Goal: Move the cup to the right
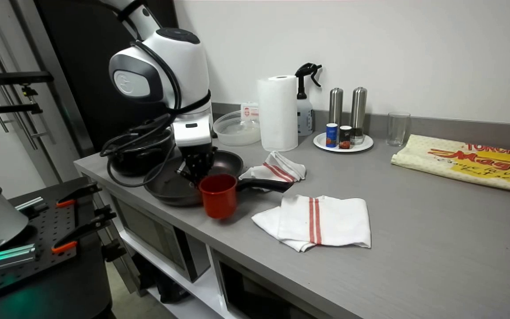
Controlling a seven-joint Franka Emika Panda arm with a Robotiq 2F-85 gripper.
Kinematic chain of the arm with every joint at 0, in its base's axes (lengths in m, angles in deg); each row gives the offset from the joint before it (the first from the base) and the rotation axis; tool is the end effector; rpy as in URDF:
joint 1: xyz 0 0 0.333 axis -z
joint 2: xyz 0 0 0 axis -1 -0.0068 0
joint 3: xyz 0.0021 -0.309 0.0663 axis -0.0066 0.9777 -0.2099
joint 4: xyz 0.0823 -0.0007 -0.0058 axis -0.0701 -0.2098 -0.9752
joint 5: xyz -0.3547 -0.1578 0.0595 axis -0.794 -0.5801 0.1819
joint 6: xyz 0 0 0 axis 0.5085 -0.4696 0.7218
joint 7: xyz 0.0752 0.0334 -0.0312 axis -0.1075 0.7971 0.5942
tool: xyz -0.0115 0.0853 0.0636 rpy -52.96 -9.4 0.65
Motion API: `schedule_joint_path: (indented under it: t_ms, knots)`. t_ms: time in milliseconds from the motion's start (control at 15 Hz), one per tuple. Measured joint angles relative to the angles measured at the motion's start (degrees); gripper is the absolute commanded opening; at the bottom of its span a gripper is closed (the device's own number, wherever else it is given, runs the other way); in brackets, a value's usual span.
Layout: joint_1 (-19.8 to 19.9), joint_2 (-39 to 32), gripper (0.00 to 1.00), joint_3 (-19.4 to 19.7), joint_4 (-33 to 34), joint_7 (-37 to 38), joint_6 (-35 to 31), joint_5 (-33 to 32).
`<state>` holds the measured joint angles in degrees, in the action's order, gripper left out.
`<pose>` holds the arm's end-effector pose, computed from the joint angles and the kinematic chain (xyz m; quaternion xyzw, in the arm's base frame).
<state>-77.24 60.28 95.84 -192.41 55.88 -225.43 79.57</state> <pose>0.4334 -0.1960 0.1747 -0.8326 0.5455 0.0384 0.0881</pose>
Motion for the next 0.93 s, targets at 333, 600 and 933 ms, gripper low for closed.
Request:
schedule_joint_path:
  t_ms: [333, 600, 933]
  knots:
    - [0.68, -1.8, 0.04, -0.51, -0.04, -0.64, -0.88, 1.26]
    - [1.08, -2.86, 0.04, -1.15, -0.04, -1.52, -1.9, 2.06]
    - [1.33, -2.93, 0.04, -1.38, -0.02, -1.85, -2.43, 2.06]
